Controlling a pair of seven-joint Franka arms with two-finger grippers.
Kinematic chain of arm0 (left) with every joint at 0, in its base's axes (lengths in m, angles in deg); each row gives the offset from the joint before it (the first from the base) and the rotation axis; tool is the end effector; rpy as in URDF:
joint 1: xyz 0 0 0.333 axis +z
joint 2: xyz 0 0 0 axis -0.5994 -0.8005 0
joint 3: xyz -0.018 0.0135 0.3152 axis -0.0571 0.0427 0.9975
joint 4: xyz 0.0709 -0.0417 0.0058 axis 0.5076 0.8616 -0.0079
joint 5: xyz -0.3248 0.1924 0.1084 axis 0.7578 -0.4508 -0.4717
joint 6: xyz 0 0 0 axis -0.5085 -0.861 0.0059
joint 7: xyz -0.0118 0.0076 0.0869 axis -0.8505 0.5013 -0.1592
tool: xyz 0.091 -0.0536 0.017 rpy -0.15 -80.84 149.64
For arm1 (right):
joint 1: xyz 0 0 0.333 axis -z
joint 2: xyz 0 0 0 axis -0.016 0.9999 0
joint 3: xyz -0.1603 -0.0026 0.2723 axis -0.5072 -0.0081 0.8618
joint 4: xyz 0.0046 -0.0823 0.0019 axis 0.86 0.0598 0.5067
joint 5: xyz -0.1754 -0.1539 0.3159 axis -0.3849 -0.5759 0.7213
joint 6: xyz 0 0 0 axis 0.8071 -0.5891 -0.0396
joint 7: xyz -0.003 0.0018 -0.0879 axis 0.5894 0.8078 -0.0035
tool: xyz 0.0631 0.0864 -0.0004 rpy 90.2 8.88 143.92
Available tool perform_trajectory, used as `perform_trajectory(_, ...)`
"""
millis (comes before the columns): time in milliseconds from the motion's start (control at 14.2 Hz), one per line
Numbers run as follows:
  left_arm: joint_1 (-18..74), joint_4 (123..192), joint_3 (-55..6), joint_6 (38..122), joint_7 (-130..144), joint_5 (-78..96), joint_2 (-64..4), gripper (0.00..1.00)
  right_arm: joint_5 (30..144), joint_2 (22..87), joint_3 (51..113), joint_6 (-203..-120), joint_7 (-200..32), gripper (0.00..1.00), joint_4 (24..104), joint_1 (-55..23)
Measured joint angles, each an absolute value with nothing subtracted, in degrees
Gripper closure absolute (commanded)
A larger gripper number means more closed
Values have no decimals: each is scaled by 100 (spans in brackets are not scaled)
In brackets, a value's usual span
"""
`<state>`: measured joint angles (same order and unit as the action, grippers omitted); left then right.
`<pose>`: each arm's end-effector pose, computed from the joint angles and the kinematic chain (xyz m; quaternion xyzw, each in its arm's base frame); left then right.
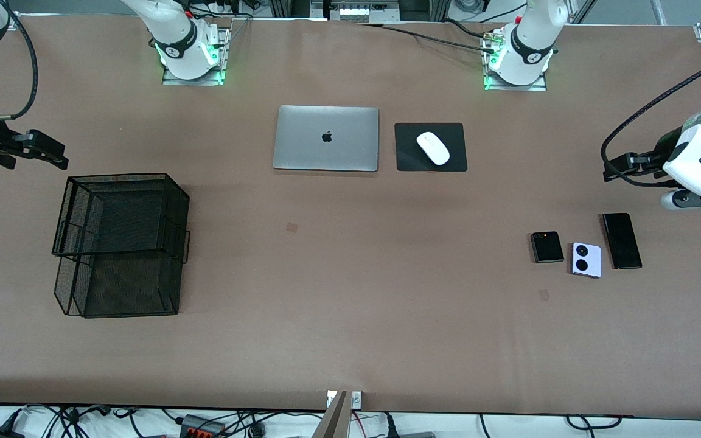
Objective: Place phones with both arms
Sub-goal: 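Reach the left gripper toward the small black flip phone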
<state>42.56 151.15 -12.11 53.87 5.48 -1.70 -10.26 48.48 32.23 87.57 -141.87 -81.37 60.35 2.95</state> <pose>0.5797 0.0052 0.5377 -0.9964 -0.0428 0.0721 0.0115 0.5688 -0.0212 0.5738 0.9998 0.0078 -0.0093 0.0154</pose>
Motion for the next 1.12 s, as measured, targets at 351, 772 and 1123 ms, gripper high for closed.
perform_trajectory(351, 4283, 15107, -1207, 5382, 550, -155, -1034, 0, 4848, 3223, 8755, -14183, -8136, 0, 6035, 296)
perform_trajectory(772, 4312, 15103, -1184, 5348, 641, -130, -1118, 0, 4848, 3223, 8755, -14176, -8135, 0, 6036, 297)
perform_trajectory(1123, 4314, 15260, -1229, 6080, 637, -129, -1802, 0, 4848, 3226, 8754, -14172, -8135, 0, 6039, 297)
